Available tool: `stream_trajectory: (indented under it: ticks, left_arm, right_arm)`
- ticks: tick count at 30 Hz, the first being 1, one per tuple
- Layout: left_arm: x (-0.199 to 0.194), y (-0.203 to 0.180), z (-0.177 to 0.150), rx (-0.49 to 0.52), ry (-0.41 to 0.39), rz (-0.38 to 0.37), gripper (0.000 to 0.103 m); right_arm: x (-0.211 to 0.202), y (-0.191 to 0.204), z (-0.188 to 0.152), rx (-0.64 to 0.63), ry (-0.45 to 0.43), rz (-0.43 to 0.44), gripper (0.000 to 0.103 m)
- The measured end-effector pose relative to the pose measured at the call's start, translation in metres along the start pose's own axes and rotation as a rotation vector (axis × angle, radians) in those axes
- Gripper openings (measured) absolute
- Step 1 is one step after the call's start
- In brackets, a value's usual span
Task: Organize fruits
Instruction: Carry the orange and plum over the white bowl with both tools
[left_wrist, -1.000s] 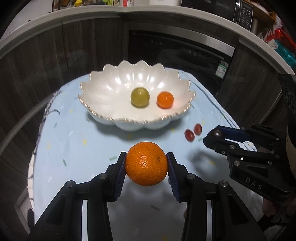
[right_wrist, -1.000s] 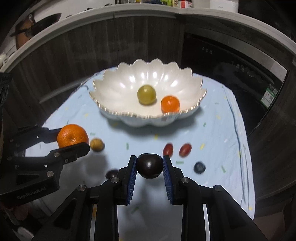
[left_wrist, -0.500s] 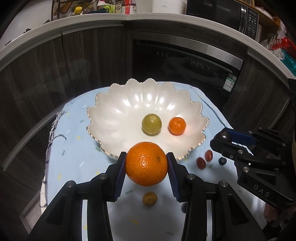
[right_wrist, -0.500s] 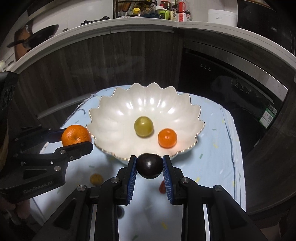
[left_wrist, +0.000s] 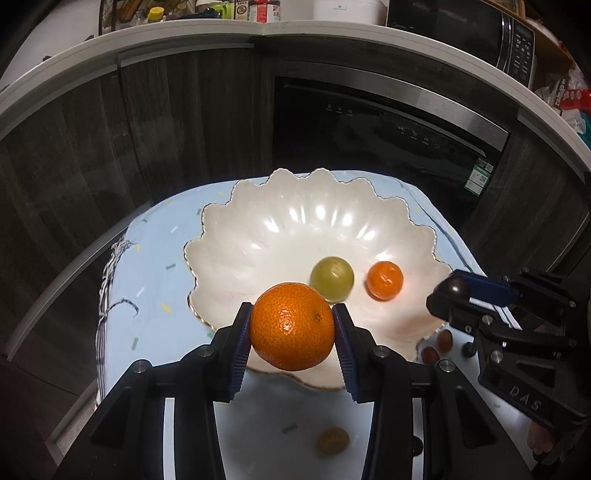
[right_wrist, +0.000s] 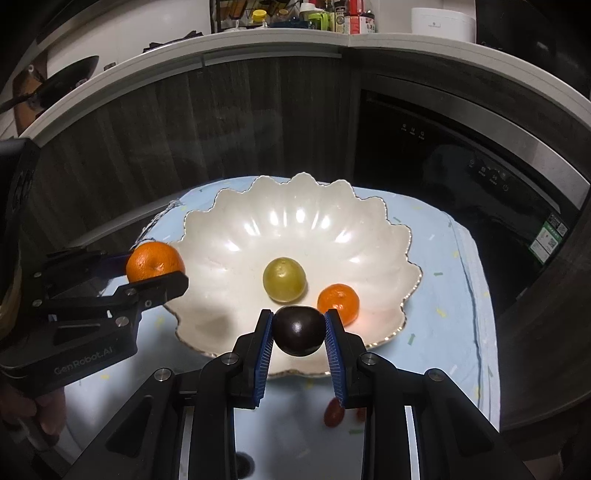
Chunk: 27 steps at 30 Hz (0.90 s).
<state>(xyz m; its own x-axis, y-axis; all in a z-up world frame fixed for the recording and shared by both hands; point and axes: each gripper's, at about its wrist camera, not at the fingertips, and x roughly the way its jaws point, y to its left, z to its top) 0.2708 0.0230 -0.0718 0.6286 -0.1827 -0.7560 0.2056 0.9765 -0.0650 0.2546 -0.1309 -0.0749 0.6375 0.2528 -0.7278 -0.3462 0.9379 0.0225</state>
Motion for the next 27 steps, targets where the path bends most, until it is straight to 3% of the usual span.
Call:
stream_trajectory:
  ticks: [22, 26, 27]
  left_arm:
    - [0.045, 0.033, 0.025, -0.043, 0.048, 0.013, 0.043]
    - [0.046, 0.033, 0.026, -0.053, 0.059, 0.028, 0.044]
    - [0.046, 0.035, 0.025, -0.058, 0.059, 0.026, 0.052]
  right_arm:
    - [0.048, 0.016, 0.010, -0.001, 0.124, 0.018, 0.029]
    - [0.048, 0.015, 0.011, 0.011, 0.132, 0.027, 0.030]
    - [0.048, 0.015, 0.012, 0.010, 0.133, 0.030, 0.030]
